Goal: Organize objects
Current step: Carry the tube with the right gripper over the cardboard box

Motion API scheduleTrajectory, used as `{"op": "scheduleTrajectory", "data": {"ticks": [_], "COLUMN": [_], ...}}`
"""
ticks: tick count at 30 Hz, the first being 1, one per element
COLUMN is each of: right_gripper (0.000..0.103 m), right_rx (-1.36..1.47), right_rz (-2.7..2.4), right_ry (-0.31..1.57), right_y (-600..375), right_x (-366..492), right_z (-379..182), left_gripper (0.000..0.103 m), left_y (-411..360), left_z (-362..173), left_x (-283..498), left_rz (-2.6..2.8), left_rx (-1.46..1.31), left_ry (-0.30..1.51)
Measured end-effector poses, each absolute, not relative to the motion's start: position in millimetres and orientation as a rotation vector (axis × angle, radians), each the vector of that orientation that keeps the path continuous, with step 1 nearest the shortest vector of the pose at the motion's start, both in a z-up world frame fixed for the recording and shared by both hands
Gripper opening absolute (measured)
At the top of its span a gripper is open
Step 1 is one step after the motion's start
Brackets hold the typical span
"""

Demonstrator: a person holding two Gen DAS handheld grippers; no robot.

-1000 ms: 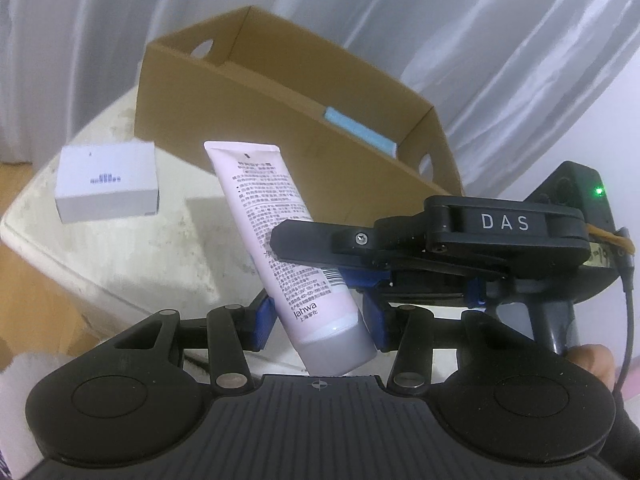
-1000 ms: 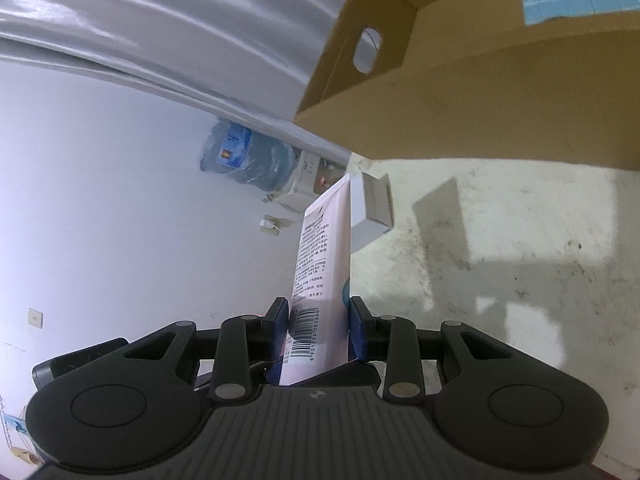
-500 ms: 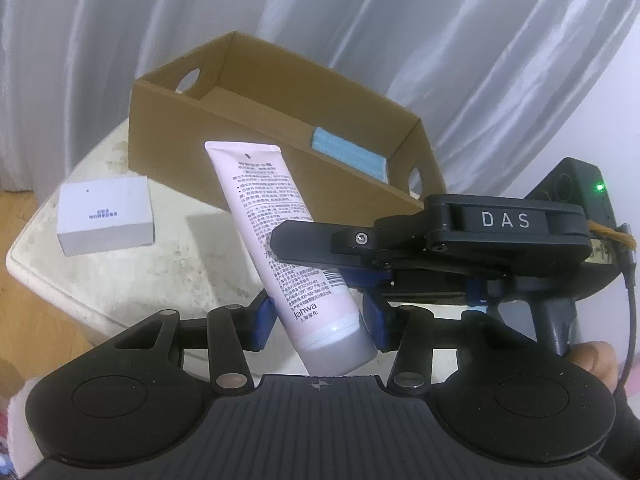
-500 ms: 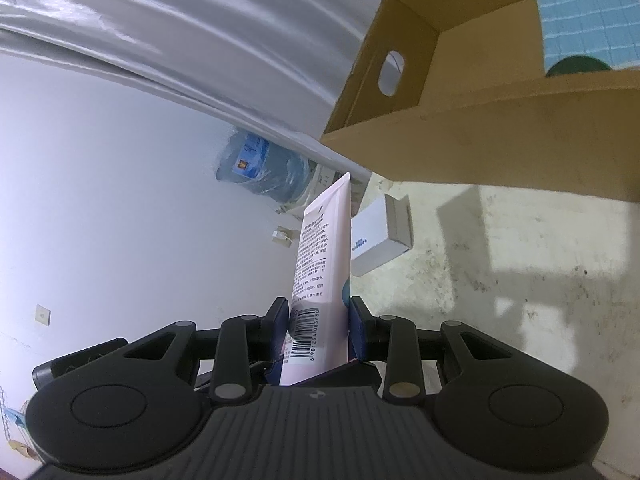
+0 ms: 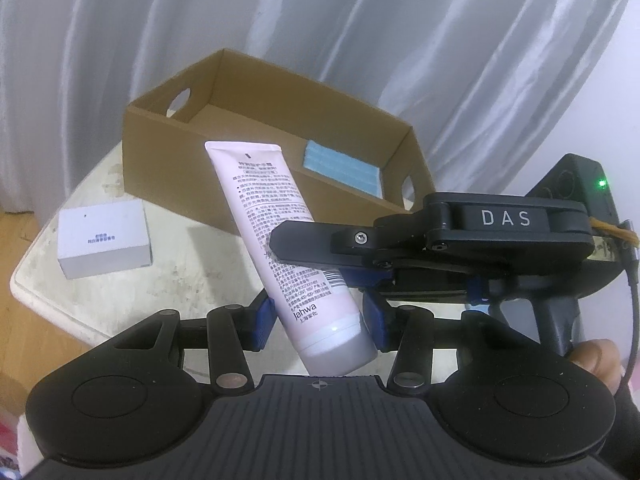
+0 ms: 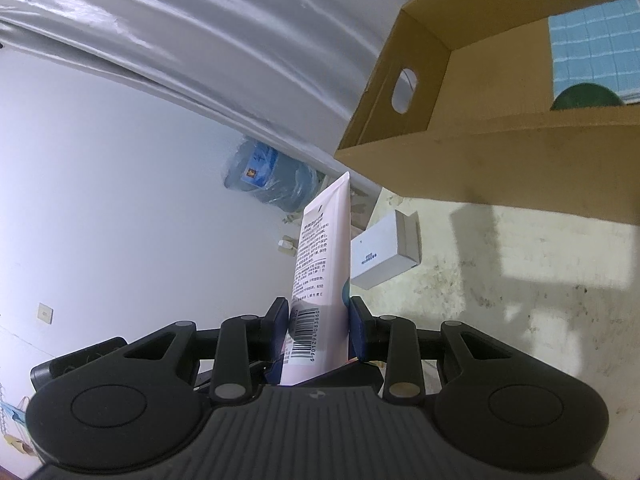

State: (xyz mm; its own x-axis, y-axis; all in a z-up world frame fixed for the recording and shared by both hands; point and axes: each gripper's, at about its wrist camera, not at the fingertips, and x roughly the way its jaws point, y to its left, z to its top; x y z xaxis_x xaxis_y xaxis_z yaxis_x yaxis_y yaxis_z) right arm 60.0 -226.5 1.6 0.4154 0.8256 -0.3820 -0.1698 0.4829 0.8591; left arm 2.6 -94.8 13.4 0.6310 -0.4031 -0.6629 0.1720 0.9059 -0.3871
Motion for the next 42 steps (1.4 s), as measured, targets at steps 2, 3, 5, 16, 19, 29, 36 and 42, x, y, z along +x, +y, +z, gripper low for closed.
{"op": "scheduleTrajectory", "data": {"ticks": [2,3,5,16,19,29,36,42], "right_gripper": [0.036,0.036,0.036,0.036,0.036,0.036,0.036,0.036], "right_rx": [0.843,0.843,0.842,0.844,0.845,0.860,0.865,0.856], "right_rz": [0.726,0.725,0.724,0.715,0.713,0.706,0.695,0.689], "right_ry": [0.927,0.926,0.920,0.902,0.899,0.897,0.902,0.892], "right_y": [-227,-228,-229,-233,-235,-244,-253,-260], "right_x": [60,60,60,64,66,75,86,101], "right_z": [3,4,6,10,11,13,15,24], "left_gripper": [0.046,0.046,0.046,0.046,0.046,0.046,0.046,0.046], "left_y": [-96,-96,-98,-104,-106,-113,-119,-123], "left_z": [15,15,16,20,21,24,27,33], "left_x": [3,4,5,11,14,25,37,55], "left_rz": [-0.337,-0.338,-0.341,-0.350,-0.352,-0.357,-0.364,-0.376], "left_rx": [-0.298,-0.296,-0.293,-0.272,-0.266,-0.248,-0.241,-0.226], "left_ry": [0.823,0.822,0.819,0.805,0.804,0.802,0.799,0.789]}}
